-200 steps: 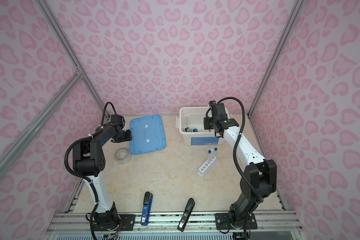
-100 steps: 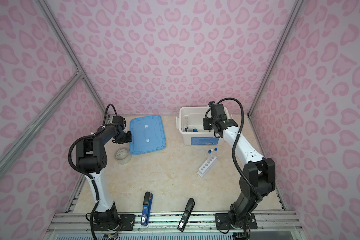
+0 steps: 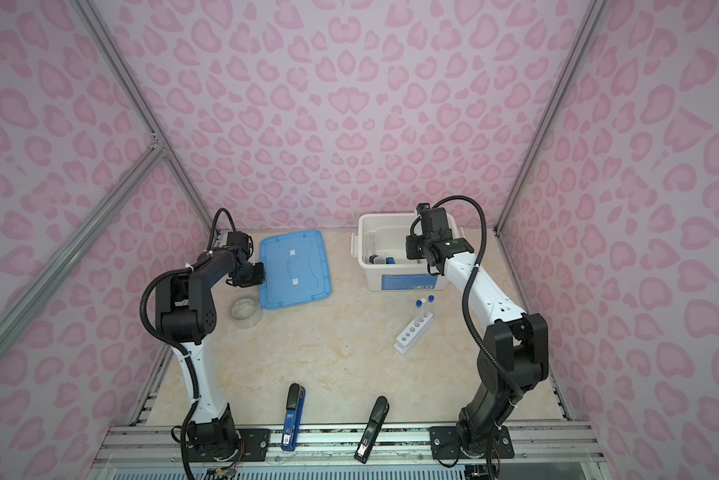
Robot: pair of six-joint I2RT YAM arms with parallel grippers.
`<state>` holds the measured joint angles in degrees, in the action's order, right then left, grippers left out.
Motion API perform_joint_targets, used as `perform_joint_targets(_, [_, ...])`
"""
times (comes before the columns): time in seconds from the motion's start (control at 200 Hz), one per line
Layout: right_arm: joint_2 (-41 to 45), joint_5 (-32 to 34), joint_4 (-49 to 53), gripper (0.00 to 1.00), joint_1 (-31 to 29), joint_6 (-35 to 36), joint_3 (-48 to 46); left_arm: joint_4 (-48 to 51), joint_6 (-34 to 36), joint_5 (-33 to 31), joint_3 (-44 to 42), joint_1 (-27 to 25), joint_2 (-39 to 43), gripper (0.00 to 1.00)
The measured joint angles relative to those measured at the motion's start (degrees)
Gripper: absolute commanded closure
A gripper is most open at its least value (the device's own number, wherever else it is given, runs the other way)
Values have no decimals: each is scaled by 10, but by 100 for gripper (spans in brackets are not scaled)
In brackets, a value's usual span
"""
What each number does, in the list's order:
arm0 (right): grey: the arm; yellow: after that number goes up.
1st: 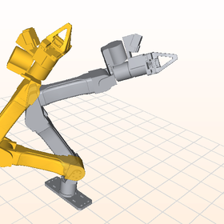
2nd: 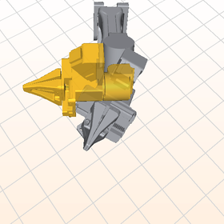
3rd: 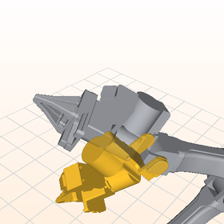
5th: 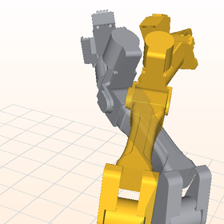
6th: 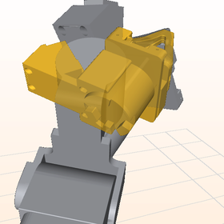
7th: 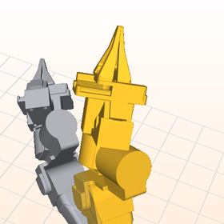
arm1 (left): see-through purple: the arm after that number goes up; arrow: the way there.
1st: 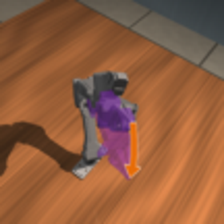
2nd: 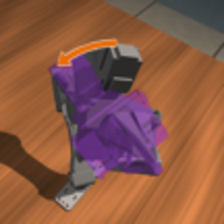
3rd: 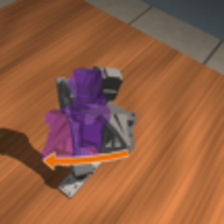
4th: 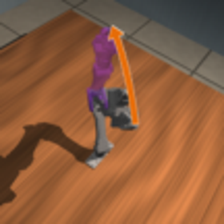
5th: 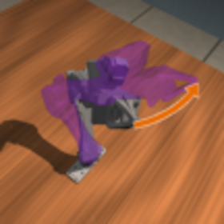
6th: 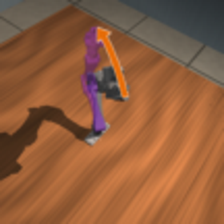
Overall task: Organize the chemistry lab equipment
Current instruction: 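Lower the left gripper onto the blue lid edge nearest the robot and close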
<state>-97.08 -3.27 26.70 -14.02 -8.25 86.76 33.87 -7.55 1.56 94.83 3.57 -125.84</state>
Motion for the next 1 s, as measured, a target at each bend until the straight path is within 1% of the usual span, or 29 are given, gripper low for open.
perform_joint_targets(0.45, [0, 0, -2, 74, 7, 0, -4, 11, -6, 4, 22, -10, -10, 96])
perform_joint_targets(1.0, [0, -12, -2, 75, 8, -11, -9, 23, -2, 10, 35, -9, 0, 96])
